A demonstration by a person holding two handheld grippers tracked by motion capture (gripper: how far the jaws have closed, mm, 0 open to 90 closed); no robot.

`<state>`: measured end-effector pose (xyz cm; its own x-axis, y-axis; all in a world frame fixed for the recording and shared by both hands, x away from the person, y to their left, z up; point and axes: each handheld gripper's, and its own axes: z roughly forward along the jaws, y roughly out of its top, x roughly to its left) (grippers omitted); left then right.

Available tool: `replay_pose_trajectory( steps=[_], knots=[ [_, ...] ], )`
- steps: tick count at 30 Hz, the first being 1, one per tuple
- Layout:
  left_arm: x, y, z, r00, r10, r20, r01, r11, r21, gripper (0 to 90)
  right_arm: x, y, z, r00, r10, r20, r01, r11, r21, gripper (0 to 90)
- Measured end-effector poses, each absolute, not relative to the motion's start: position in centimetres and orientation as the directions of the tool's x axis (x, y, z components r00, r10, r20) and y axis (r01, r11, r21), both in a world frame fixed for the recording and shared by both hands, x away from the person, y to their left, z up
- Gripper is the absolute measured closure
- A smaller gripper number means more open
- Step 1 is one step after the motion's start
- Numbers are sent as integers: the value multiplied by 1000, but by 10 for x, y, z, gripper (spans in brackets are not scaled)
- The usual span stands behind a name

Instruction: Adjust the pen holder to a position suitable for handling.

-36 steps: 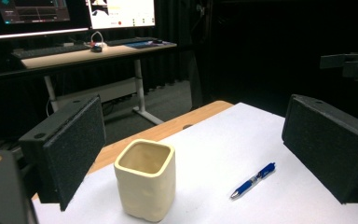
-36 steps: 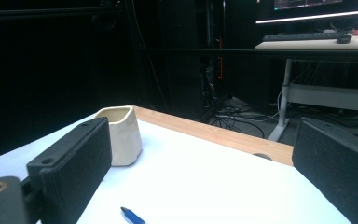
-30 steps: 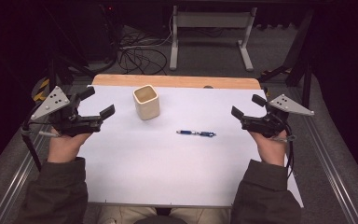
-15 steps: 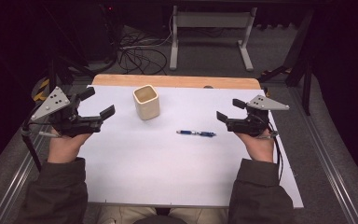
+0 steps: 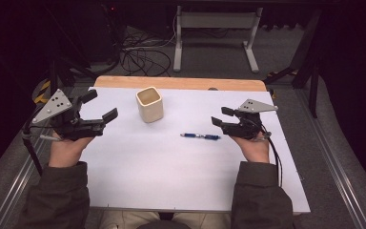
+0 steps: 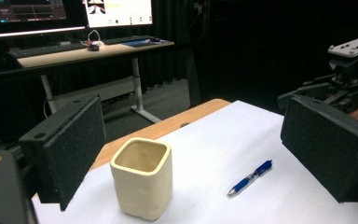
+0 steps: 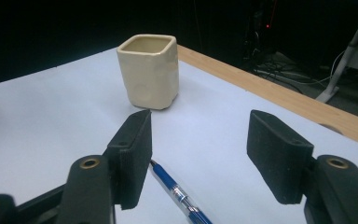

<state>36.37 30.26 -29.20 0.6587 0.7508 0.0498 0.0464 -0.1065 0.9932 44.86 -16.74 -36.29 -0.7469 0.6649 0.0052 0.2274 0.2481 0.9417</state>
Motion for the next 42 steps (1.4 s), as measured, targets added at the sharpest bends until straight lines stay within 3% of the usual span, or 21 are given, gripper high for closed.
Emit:
replay_pose_trajectory(
  steps=[23, 42],
  knots=[
    [363, 306, -293, 653, 757, 40, 55, -100, 993, 76, 474, -137, -397, -773, 633, 44, 307, 312, 899, 460],
    [366, 305, -296, 657, 753, 33, 66, -101, 993, 75, 487, -117, -414, -810, 585, 32, 304, 373, 877, 475]
  ],
)
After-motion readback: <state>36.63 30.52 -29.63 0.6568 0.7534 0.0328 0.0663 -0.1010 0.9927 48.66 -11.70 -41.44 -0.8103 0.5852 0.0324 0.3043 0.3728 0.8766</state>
